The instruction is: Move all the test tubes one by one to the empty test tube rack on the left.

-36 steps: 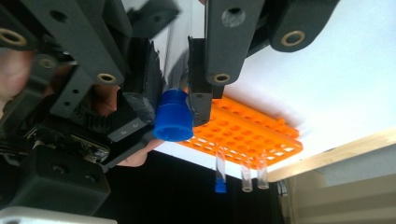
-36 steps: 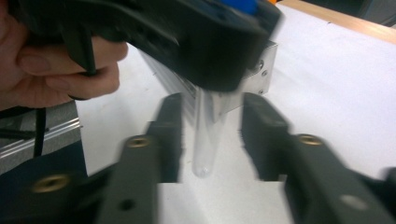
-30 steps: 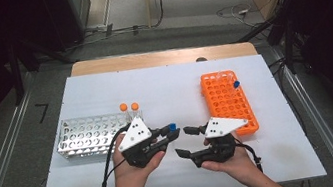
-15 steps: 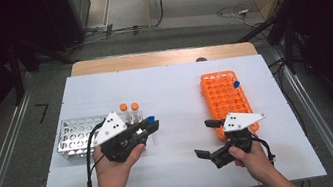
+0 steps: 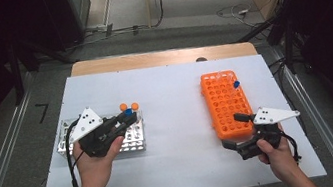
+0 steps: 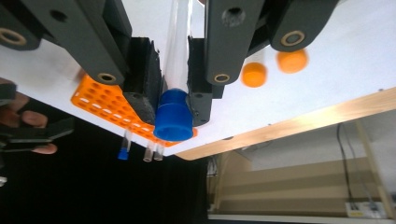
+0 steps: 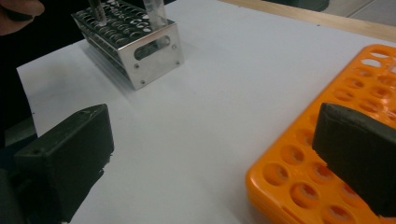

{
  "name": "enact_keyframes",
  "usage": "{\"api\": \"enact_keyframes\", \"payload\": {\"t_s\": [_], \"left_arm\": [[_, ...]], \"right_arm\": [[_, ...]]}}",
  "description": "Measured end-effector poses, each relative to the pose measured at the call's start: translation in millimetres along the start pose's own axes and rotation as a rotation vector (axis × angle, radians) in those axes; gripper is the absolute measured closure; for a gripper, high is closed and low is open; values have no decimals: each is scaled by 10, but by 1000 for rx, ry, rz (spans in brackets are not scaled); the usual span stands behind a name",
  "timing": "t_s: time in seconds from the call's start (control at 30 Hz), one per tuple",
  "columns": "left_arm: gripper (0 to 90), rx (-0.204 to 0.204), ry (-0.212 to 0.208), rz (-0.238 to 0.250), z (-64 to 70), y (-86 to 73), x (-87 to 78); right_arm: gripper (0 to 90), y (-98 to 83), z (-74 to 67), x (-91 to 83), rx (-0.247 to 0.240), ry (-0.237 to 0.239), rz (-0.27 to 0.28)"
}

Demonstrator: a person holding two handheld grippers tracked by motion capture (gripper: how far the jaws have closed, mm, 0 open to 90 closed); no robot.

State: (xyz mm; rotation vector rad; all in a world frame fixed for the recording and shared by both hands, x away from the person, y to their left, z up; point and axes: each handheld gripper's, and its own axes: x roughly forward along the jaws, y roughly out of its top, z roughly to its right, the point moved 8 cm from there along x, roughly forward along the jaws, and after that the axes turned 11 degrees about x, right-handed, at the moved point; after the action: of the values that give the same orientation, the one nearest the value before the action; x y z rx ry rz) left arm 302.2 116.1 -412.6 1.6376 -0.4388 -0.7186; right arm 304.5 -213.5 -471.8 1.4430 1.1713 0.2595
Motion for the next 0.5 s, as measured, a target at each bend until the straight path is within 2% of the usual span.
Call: {"api": "enact_keyframes", "payload": {"t_s": [0.2,0.5], "left_arm": [[763,-7,37,-2,-160,-10,-51],[763,-20,98,-15,-424,-50,-34]], "right_arm": [[0,-13,194,-115,16,-42,20],[0,-49,347,-127,39,-66,17]]}}
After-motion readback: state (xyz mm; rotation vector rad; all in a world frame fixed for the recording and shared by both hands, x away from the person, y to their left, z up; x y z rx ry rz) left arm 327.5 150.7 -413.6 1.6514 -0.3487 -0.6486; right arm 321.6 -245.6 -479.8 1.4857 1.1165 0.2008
